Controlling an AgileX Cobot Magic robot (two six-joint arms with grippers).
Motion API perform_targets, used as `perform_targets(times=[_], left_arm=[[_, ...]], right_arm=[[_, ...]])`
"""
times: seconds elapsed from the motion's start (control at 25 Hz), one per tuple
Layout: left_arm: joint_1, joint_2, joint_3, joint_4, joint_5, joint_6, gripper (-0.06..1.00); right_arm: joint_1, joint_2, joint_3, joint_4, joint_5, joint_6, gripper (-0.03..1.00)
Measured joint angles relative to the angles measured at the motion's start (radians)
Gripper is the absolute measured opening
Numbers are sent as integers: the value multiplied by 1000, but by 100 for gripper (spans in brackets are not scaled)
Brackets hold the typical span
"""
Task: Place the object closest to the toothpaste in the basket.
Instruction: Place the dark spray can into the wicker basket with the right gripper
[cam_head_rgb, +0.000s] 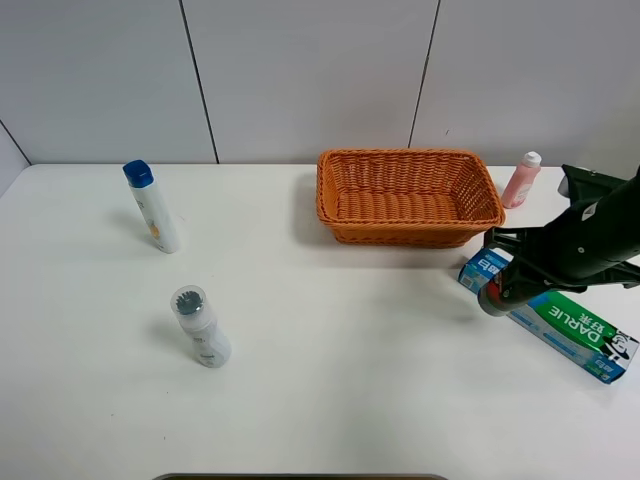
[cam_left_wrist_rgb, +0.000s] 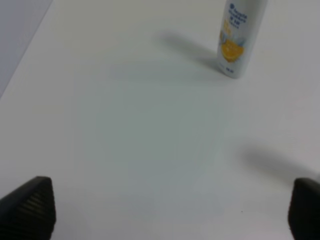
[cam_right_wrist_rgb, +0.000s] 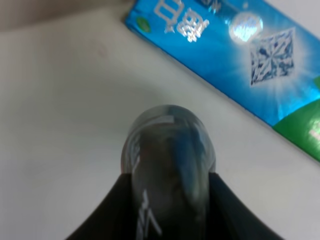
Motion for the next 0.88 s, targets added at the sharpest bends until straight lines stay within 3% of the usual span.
perform_targets(times=[0.44,0.88], left_arm=[[0,0,0,0,0,0,94],[0,0,0,0,0,0,94]], right_arm=[[26,-202,-83,-19,67,-25,33],[117,-129,-308,-60,79,-25,33]])
